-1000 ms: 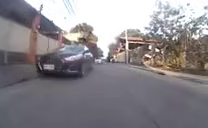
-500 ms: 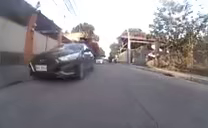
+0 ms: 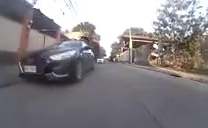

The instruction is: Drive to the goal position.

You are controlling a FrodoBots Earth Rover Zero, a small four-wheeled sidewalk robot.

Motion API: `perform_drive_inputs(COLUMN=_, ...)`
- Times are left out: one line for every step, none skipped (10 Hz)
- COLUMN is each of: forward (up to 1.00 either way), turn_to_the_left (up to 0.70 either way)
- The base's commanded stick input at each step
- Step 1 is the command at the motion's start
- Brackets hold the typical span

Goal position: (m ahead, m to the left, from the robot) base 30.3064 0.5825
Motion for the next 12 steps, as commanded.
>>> perform_drive_inputs(forward=1.00, turn_to_the_left=0.01)
perform_drive_inputs(forward=1.00, turn_to_the_left=0.01)
perform_drive_inputs(forward=1.00, turn_to_the_left=0.01)
perform_drive_inputs(forward=1.00, turn_to_the_left=0.01)
perform_drive_inputs(forward=1.00, turn_to_the_left=0.01)
perform_drive_inputs(forward=1.00, turn_to_the_left=0.01)
perform_drive_inputs(forward=1.00, turn_to_the_left=0.01)
perform_drive_inputs(forward=1.00, turn_to_the_left=0.01)
perform_drive_inputs(forward=1.00, turn_to_the_left=-0.21)
perform_drive_inputs(forward=1.00, turn_to_the_left=-0.39)
perform_drive_inputs(forward=1.00, turn_to_the_left=-0.39)
perform_drive_inputs(forward=1.00, turn_to_the_left=-0.25)
